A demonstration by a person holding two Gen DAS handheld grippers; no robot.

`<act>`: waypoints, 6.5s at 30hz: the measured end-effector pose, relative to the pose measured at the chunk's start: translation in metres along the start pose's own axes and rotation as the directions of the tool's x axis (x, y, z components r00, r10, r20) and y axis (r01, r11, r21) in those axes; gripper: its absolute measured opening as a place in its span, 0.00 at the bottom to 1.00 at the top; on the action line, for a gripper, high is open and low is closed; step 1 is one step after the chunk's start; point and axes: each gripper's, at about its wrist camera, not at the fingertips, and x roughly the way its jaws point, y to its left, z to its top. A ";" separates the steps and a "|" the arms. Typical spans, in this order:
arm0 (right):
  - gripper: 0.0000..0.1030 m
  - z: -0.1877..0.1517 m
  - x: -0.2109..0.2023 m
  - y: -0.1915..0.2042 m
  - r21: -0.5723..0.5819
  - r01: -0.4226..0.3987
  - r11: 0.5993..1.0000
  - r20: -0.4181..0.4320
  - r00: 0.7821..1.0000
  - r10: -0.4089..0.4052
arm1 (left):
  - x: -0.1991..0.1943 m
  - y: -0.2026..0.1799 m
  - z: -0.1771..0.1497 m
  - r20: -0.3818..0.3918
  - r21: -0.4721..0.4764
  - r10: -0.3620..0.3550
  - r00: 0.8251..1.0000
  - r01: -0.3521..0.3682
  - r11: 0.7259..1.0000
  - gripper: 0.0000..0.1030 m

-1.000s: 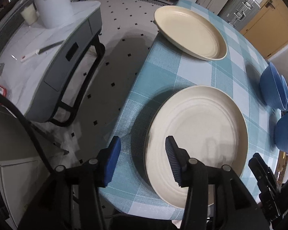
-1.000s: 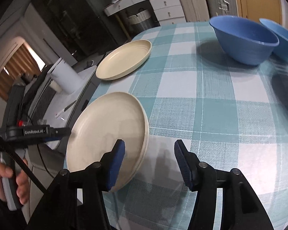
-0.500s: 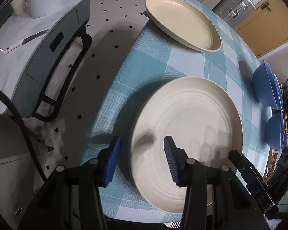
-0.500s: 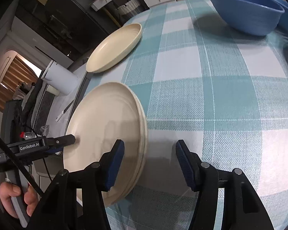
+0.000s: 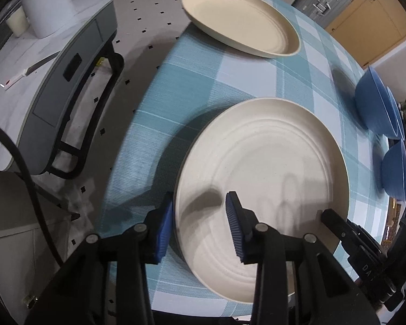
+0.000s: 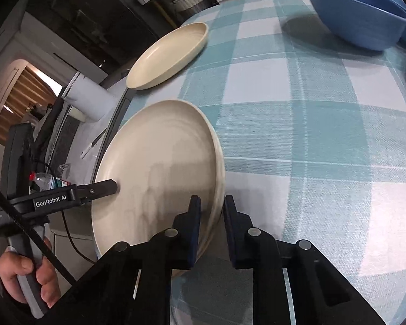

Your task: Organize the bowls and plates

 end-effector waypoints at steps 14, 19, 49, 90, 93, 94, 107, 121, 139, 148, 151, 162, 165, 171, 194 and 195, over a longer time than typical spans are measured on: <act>0.16 -0.010 -0.028 -0.032 0.020 0.047 0.999 0.018 0.999 -0.047 | 0.009 -0.044 -0.010 -0.014 0.090 0.018 1.000 -0.016 0.996 0.35; 0.16 -0.011 -0.034 -0.042 0.034 0.056 0.998 0.033 0.998 -0.057 | 0.010 -0.051 -0.010 -0.016 0.106 0.005 1.000 -0.003 0.994 0.36; 0.62 -0.014 -0.100 -0.014 -0.082 0.165 0.983 0.360 0.924 -0.125 | -0.035 -0.059 -0.030 0.263 0.155 0.167 0.950 -0.213 0.965 0.46; 0.99 -0.067 -0.189 -0.010 -0.180 0.400 0.898 0.663 0.724 -0.190 | -0.103 -0.127 -0.067 0.657 0.229 -0.036 0.753 -0.154 0.961 0.96; 0.99 -0.057 -0.186 -0.006 -0.165 0.356 0.920 0.649 0.742 -0.170 | -0.118 -0.118 -0.054 0.687 0.225 -0.007 0.726 -0.203 0.953 0.96; 0.99 -0.053 -0.185 -0.003 -0.167 0.340 0.925 0.644 0.749 -0.159 | -0.123 -0.115 -0.046 0.686 0.227 0.005 0.727 -0.221 0.949 0.96; 0.99 0.063 -0.156 0.088 -0.300 0.223 0.927 0.545 0.838 -0.025 | -0.121 -0.042 0.083 0.528 0.128 0.089 0.845 -0.183 0.975 0.97; 0.94 0.212 -0.036 0.130 -0.322 0.224 0.920 0.340 0.934 -0.109 | -0.024 0.013 0.191 0.213 0.008 0.022 0.977 -0.025 1.000 0.96; 0.76 0.279 0.086 0.066 -0.172 0.232 0.957 0.040 0.973 -0.228 | 0.034 0.030 0.237 0.072 -0.037 -0.145 0.987 0.148 0.988 0.91; 0.51 0.282 0.107 0.062 -0.220 0.252 0.942 -0.008 0.965 -0.260 | 0.051 0.038 0.240 0.049 -0.056 -0.170 0.984 0.173 0.983 0.81; 0.48 0.281 0.113 0.059 -0.214 0.259 0.942 -0.029 0.962 -0.271 | 0.054 0.039 0.240 0.040 -0.057 -0.190 0.981 0.192 0.980 0.77; 0.34 0.278 0.130 0.049 -0.163 0.217 0.963 -0.057 0.972 -0.228 | 0.062 0.037 0.241 0.035 -0.031 -0.227 0.973 0.228 0.973 0.46; 0.26 0.278 0.132 0.046 -0.148 0.214 0.966 -0.061 0.973 -0.225 | 0.065 0.039 0.240 0.033 -0.041 -0.228 0.973 0.229 0.973 0.38; 0.13 0.277 0.134 0.043 -0.136 0.220 0.966 -0.053 0.972 -0.229 | 0.065 0.039 0.239 0.051 -0.019 -0.202 0.978 0.203 0.979 0.24; 0.07 0.254 0.093 0.034 -0.098 0.236 0.967 -0.038 0.970 -0.241 | 0.046 0.035 0.210 0.109 -0.079 -0.200 0.974 0.209 0.975 0.11; 0.07 0.251 0.090 0.033 -0.095 0.240 0.966 -0.042 0.969 -0.245 | 0.046 0.032 0.207 0.107 -0.073 -0.196 0.975 0.205 0.976 0.11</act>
